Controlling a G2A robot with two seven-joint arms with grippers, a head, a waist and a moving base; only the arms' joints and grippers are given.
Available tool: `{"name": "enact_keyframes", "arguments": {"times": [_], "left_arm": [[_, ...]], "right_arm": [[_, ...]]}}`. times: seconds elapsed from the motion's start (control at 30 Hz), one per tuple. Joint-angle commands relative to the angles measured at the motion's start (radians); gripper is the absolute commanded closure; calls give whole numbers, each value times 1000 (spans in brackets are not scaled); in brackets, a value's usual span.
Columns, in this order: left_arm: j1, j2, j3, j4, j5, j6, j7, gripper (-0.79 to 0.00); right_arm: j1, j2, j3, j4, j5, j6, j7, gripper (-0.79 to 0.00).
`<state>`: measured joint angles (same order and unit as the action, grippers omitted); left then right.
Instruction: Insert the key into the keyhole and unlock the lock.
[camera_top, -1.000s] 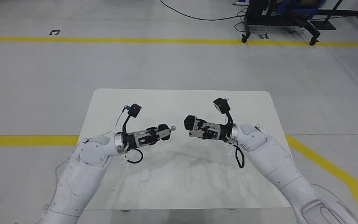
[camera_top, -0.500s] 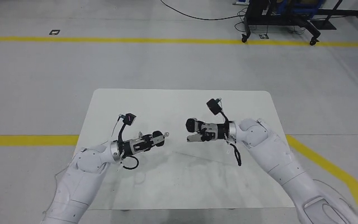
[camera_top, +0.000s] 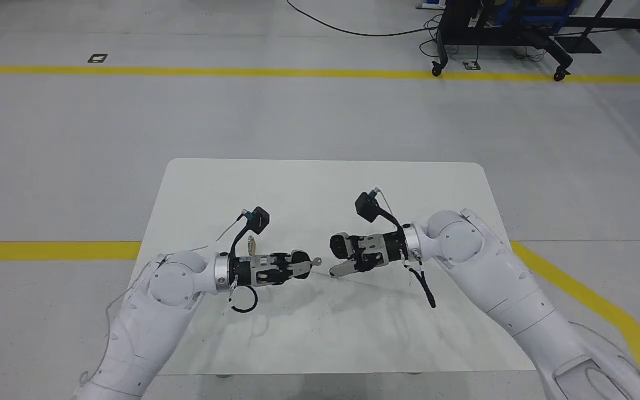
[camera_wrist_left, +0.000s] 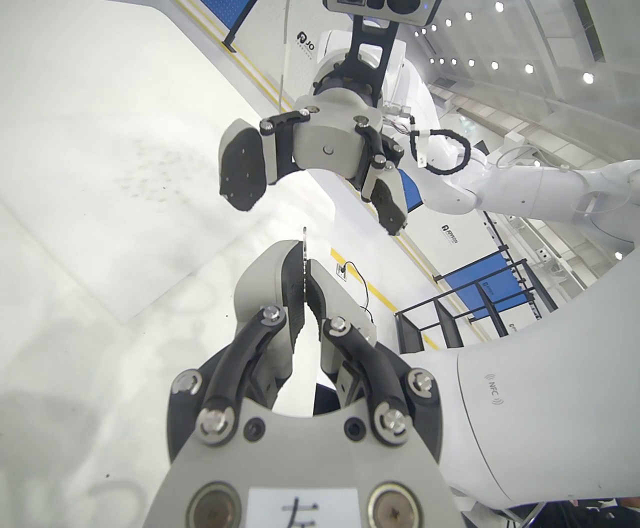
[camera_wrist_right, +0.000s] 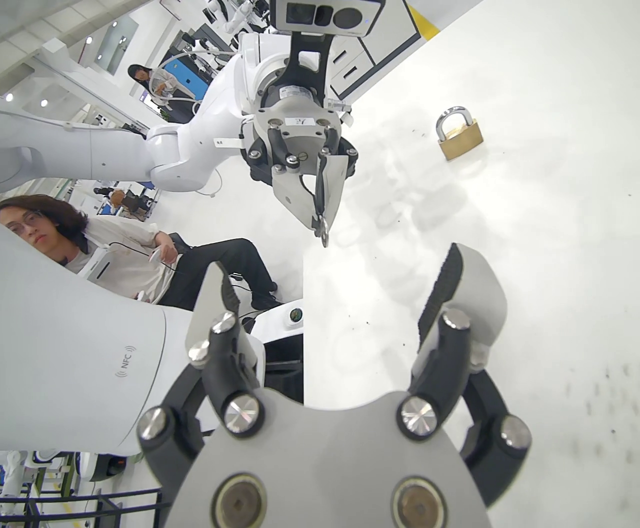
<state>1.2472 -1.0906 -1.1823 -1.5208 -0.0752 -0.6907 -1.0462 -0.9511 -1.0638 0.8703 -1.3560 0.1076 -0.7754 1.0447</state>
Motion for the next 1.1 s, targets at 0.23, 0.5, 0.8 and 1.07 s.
{"name": "enact_keyframes", "arguments": {"times": [0.23, 0.5, 0.8, 1.07], "left_arm": [[-14, 2, 29, 4, 15, 14, 21, 0], [-26, 4, 48, 18, 30, 8, 50, 0], [-29, 9, 60, 12, 26, 1, 55, 0], [-24, 15, 65, 0, 26, -3, 65, 0]], "right_arm": [[15, 10, -26, 14, 21, -22, -22, -314], [23, 15, -37, 25, 33, -29, -29, -296], [37, 6, -63, 19, -4, -8, -46, -274], [42, 1, -68, 25, -15, 0, -69, 0]]}}
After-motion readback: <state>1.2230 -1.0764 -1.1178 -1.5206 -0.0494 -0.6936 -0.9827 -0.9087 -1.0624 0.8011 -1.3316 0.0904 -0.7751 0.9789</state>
